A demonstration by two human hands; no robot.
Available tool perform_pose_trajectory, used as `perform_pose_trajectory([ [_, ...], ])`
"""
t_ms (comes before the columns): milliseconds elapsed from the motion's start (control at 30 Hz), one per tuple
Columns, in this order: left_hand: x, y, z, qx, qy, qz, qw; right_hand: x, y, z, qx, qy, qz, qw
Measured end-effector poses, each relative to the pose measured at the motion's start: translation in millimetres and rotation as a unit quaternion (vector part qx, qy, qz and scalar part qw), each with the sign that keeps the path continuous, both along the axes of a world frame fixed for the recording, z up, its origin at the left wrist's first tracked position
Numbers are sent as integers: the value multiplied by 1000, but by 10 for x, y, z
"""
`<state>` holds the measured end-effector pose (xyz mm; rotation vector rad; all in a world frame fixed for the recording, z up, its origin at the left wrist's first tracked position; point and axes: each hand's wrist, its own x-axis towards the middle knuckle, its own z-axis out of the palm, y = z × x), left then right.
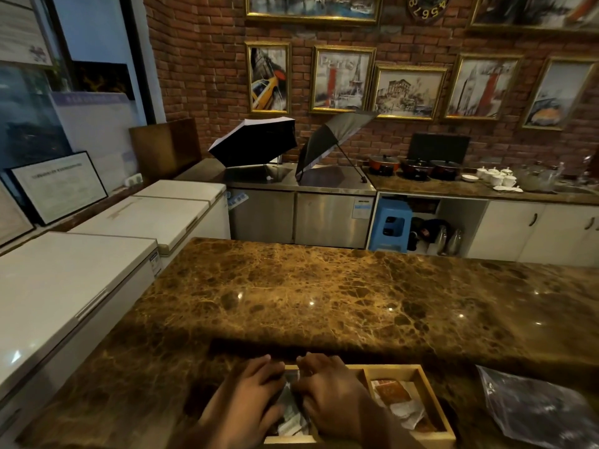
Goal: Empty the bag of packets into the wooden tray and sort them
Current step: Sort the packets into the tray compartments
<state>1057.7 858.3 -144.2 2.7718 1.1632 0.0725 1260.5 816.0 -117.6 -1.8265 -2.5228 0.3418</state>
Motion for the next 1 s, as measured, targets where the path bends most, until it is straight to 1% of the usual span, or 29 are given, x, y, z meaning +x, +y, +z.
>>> perform_pose_trajectory([
  [33, 9, -28, -1, 6, 18, 7, 1000, 7, -12, -41, -2, 2, -1, 1000],
  [167, 13, -140, 85, 5, 23, 33, 999, 10, -67, -138, 10, 13, -23, 1000],
  [200, 13, -156, 129, -2, 15, 40, 999, 1, -73, -141, 12, 23, -26, 999],
  [267, 39, -132, 149, -15, -37, 35, 999, -4, -86, -107, 4, 58, -43, 997],
  [300, 38, -132, 163, -37, -50, 48, 997, 12, -90, -83, 5, 79, -64, 995],
  [400, 95, -52, 125, -4, -98, 74, 992, 157, -93, -7, 37, 154, -142, 977],
  [467, 174, -12, 234, -6, -102, 93, 990, 335, -117, 47, 41, 151, -152, 976],
  [533, 287, 45, 359, 11, -110, 104, 988, 551, -137, 104, 66, 142, -164, 974],
  [600, 469, 65, 482, 22, -114, 118, 986, 811, -192, 181, 86, 138, -203, 966],
  [667, 675, 41, 573, 15, -125, 130, 983, 1133, -278, 222, 90, 127, -239, 959],
  [833, 1332, -132, 721, 35, -153, 109, 982, 2019, -674, 303, 120, 128, -301, 937],
  [900, 1652, -250, 760, 40, -168, 105, 979, 2343, -879, 327, 124, 144, -332, 924],
  [1000, 2092, -394, 781, 26, -152, 110, 982, 2754, -1155, 321, 131, 142, -363, 911],
])
